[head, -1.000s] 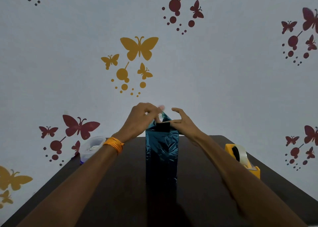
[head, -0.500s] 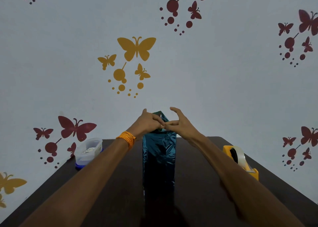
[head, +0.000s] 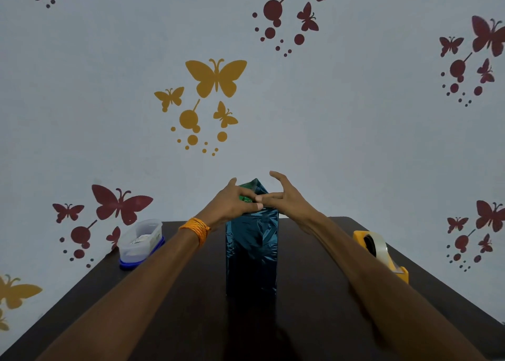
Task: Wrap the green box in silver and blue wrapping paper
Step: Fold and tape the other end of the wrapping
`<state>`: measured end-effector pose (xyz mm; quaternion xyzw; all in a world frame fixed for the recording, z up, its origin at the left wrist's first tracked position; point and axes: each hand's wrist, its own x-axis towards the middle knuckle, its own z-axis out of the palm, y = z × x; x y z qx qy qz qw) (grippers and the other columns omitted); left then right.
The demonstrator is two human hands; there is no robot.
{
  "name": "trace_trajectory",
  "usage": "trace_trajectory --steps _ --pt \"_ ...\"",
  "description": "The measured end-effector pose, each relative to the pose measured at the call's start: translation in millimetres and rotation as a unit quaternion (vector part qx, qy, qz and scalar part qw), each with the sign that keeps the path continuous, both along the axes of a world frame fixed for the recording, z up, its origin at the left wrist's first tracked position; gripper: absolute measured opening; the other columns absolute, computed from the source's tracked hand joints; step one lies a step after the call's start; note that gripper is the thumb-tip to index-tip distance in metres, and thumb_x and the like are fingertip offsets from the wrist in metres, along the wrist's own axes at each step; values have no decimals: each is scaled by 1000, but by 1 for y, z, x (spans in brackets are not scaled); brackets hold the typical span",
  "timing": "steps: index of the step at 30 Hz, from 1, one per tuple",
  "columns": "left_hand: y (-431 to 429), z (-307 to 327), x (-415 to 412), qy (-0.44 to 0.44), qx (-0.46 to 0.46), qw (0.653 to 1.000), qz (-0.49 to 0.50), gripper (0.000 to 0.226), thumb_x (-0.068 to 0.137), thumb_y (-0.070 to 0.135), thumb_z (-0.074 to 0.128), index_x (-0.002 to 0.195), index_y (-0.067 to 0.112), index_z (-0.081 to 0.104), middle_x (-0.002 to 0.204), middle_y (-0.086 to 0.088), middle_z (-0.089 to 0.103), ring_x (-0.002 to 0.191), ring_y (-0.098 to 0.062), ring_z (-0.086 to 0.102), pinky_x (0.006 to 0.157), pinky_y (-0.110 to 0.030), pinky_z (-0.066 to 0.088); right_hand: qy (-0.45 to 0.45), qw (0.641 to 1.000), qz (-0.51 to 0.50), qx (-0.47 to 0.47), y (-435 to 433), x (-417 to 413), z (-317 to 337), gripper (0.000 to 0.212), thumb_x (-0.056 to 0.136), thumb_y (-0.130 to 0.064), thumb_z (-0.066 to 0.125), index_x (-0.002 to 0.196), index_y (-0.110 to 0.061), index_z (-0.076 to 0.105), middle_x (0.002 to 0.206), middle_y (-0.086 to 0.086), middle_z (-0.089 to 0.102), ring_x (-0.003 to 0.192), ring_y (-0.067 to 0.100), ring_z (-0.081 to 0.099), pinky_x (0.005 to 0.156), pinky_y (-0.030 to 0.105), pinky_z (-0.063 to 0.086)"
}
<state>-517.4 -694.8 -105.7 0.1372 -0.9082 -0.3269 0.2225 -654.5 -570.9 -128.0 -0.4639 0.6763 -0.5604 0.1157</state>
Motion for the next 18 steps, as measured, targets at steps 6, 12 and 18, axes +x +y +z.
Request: trace_trajectory --steps 6,12,18 --pt "-5 1 -1 1 8 1000 14 34 79 42 78 111 30 72 165 -8 6 145 -31 27 113 -37 28 -17 1000 -19 -6 1 4 6 68 95 -51 62 151 -39 26 111 2 76 111 12 66 96 35 48" --pt "-6 2 -2 -7 -3 1000 10 34 81 39 77 112 26 72 158 -12 23 141 -30 32 107 -31 28 -10 994 -80 -72 18 9 12 45 102 -45 51 145 -38 38 119 6 69 101 5 65 78 20 48" --pt "-10 -3 -3 -13 -2 1000 1 38 84 42 74 118 27 68 156 -11 24 141 -31 33 106 -32 32 33 968 -189 -160 33 -3 10 14 96 -31 62 96 -27 76 102 -13 72 101 9 65 95 43 56"
